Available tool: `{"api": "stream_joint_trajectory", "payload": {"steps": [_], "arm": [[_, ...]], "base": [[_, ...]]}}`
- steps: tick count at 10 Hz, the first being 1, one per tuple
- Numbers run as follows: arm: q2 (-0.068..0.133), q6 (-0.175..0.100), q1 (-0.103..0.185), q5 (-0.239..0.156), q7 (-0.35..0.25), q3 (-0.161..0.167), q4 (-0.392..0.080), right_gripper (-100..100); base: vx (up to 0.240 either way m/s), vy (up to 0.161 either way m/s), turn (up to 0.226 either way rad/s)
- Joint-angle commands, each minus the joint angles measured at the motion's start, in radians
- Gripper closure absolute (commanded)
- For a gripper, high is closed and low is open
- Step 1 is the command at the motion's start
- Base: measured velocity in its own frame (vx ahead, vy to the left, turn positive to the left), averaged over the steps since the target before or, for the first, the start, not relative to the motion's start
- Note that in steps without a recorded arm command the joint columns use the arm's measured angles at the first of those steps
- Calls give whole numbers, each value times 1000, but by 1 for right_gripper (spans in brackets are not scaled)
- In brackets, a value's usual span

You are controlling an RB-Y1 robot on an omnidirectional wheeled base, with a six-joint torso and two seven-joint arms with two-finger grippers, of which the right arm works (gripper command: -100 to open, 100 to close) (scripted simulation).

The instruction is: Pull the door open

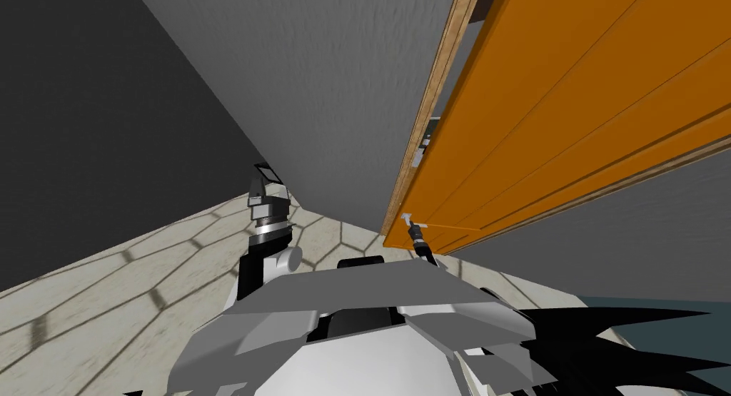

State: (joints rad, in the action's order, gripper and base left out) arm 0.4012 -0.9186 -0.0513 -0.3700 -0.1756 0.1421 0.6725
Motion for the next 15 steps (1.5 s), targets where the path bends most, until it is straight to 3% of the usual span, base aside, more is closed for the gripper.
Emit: {"api": "stream_joint_trajectory", "payload": {"steps": [1,2,9,10,11,12,15], "arm": [[11,-14,-5,5,-17,13,-3,100],[6,-5,-5,4,-10,9,4,100],[80,-110,-84,16,-89,98,15,100],[72,-92,-81,16,-78,91,24,100],[84,-126,-102,14,-92,110,15,100],[88,-135,-106,13,-95,114,13,100],[113,-194,-137,8,-118,140,-1,100]], "base": [[-236,-48,94],[-104,-18,28],[-222,-54,137],[-120,-21,26],[-154,-72,220],[-198,-97,190],[-218,-49,165]]}}
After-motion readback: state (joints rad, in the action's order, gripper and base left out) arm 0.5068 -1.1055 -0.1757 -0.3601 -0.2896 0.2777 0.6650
